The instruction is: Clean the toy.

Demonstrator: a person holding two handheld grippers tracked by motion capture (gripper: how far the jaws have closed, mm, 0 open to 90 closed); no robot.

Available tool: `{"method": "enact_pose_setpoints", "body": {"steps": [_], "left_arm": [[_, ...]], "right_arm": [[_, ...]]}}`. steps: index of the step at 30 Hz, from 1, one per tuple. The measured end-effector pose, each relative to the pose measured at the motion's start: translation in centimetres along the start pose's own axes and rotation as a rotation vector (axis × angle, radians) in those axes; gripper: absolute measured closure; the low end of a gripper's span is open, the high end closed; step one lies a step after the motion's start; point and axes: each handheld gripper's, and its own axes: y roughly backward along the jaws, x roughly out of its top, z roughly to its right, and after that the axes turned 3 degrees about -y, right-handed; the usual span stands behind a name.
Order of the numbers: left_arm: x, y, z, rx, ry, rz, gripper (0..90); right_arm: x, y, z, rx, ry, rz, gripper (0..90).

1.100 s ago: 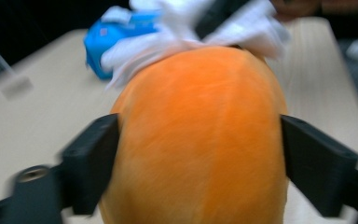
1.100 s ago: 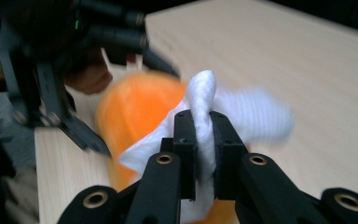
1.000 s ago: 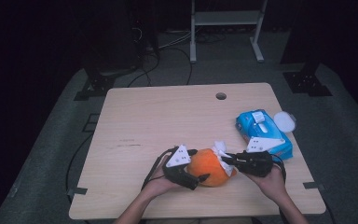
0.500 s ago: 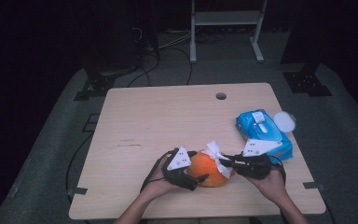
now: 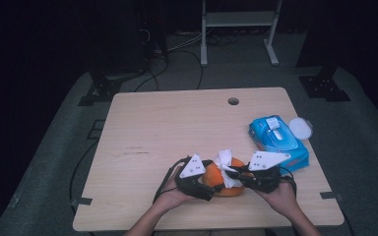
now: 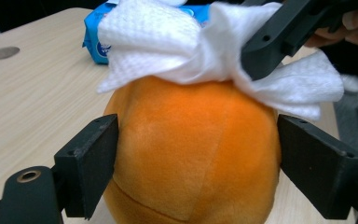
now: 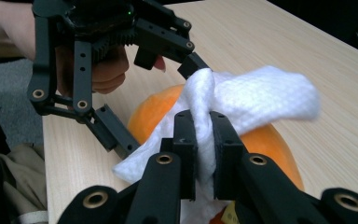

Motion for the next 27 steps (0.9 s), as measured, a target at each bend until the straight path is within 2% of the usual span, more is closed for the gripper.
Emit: {"method": "enact_pose_setpoints", "body": {"steps": [3,5,6,7,8,9,11,13,14,15,16,17,18,19,20,21,22,24,26,27], "left_arm": [[0.1,0.0,0.1,0.012,-0.014,-0.005,21.2],[0.3,-0.2,0.7,0.029,-0.052,-0.016,22.6],[0.6,-0.3,1.3,0.039,-0.114,-0.028,23.2],[0.8,-0.4,1.8,0.038,-0.153,-0.026,23.8],[1.0,-0.5,2.5,0.034,-0.212,-0.035,23.8],[1.2,-0.6,3.2,0.033,-0.267,-0.053,23.8],[1.1,-0.7,3.4,0.038,-0.290,-0.064,23.8],[0.4,-0.4,2.3,0.028,-0.250,-0.070,24.1],[0.4,-0.4,2.3,0.028,-0.250,-0.070,24.1],[0.0,-0.2,1.8,0.020,-0.222,-0.070,24.1],[-0.2,0.0,1.5,0.011,-0.205,-0.067,24.1],[-0.5,0.2,1.2,0.003,-0.199,-0.072,24.1],[-0.8,0.4,0.8,-0.018,-0.175,-0.072,22.7],[-0.8,0.4,0.8,-0.018,-0.175,-0.072,21.0],[-0.7,0.3,0.7,-0.032,-0.142,-0.062,17.6],[-0.7,0.3,0.7,-0.032,-0.142,-0.062,13.6],[-0.5,0.2,0.6,-0.033,-0.118,-0.058,8.6],[-0.1,-0.3,0.8,-0.021,-0.068,-0.045,6.4],[0.0,-0.8,1.1,-0.002,-0.090,-0.064,4.2],[-0.1,-0.7,1.2,0.004,-0.126,-0.074,7.1]], "right_arm": [[0.1,-0.1,-0.2,-0.008,0.011,-0.003,81.9],[0.4,-0.4,-0.5,-0.003,0.013,-0.006,81.9],[0.6,-0.7,-0.8,0.004,0.015,-0.005,81.9],[1.0,-1.1,-1.3,0.045,0.014,0.008,82.0],[1.0,-1.1,-1.3,0.045,0.014,0.008,82.0],[1.5,-1.6,-2.2,0.046,0.048,-0.011,82.1],[1.5,-1.6,-2.3,0.038,0.058,-0.022,82.1],[1.1,-1.0,-1.5,0.012,0.034,-0.018,82.1],[1.1,-1.0,-1.5,0.012,0.034,-0.018,82.1],[0.9,-0.6,-1.0,0.000,0.018,-0.017,82.0],[0.1,0.3,0.2,-0.007,-0.020,-0.010,82.0],[0.1,0.3,0.2,-0.007,-0.020,-0.010,82.0],[-0.9,1.3,1.1,-0.024,-0.054,-0.007,82.0],[-0.9,1.3,1.1,-0.024,-0.054,-0.007,82.0],[-1.5,1.8,1.4,-0.031,-0.078,-0.008,82.0],[-1.5,1.8,1.4,-0.031,-0.078,-0.008,82.0],[-1.6,1.8,1.4,-0.026,-0.085,0.003,82.0],[-1.4,1.7,1.2,-0.016,-0.083,0.009,81.9],[-0.9,1.0,0.4,0.023,-0.066,0.015,81.8],[-0.6,0.5,-0.1,0.026,-0.045,0.005,81.8]]}}
